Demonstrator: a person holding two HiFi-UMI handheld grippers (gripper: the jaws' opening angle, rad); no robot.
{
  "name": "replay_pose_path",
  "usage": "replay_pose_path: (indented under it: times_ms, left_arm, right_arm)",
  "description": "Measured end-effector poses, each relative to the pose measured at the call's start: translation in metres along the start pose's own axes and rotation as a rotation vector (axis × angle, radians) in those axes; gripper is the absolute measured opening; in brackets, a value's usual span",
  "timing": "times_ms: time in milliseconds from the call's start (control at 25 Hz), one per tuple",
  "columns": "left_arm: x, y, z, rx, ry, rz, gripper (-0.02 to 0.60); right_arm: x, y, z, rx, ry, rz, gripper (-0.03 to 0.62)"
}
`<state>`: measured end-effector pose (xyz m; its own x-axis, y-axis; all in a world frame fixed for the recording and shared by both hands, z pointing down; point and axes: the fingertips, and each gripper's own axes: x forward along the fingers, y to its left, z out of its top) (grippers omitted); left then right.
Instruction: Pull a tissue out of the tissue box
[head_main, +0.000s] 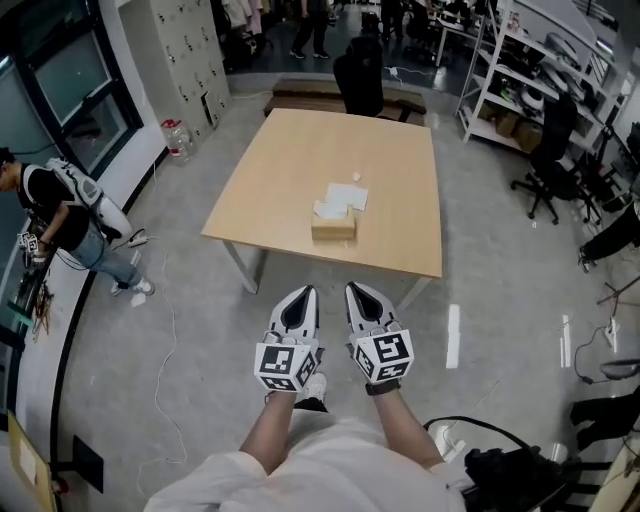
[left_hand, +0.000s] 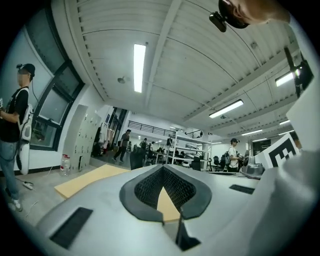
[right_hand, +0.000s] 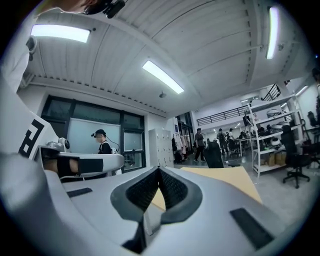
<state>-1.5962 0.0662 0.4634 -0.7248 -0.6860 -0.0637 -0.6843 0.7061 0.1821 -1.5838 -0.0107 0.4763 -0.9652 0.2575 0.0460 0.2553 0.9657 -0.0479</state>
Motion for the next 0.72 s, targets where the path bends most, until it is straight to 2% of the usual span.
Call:
replay_pose_path:
  times_ms: [280,440,720]
  left_arm:
    - [0.077,0.062,0.005,0.013,-0.007,-0.058,-0.008]
    - [0.112,0.101,0.000,0.037,0.025,-0.017,-0.008]
    - [0.171,0.122,-0.026,0.014,0.070,-0.038,-0.008]
  right_arm:
    - [0.092,-0.023,0.004,-0.040,0.005,-0.042,0.000]
    - [0.124,-0.038,-0.003,-0.037,0.031,-0.092,0.000]
    - [0.168,-0.087,-0.015,-0.018,0.056,-0.139,0.002]
